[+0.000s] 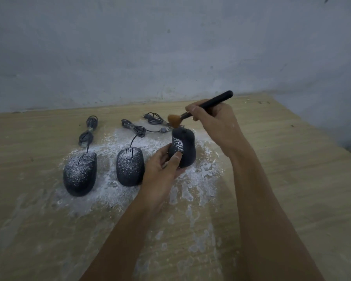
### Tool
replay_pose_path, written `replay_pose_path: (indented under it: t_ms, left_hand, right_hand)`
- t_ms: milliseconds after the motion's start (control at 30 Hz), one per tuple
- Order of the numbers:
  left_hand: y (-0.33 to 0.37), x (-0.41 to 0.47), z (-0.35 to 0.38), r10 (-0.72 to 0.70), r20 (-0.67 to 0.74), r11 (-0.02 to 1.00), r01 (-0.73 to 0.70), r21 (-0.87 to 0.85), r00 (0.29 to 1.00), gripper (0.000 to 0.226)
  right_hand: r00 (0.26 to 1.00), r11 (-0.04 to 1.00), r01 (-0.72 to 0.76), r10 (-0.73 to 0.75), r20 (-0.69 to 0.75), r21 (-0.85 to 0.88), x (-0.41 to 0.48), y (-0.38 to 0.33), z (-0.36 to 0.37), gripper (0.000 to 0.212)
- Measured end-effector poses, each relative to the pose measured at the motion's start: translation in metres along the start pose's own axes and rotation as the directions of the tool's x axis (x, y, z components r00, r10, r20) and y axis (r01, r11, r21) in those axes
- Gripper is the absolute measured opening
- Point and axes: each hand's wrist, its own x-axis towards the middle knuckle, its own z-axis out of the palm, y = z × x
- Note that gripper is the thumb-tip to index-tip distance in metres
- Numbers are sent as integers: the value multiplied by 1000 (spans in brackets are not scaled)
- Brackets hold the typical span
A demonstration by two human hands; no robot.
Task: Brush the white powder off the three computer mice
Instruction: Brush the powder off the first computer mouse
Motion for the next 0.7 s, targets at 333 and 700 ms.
replay_pose_path:
  t_ms: [333,700]
  left_hand:
    - [3,-3,3,-26,-19,999,26,-30,999,35]
    - [1,0,2,-22,-15,999,22,-29,1000,32]
  right_hand:
    - [999,1000,-8,7,-42,-13,-13,-4,-10,15]
    - [1000,999,6,-6,-13,31,-9,2,-7,15]
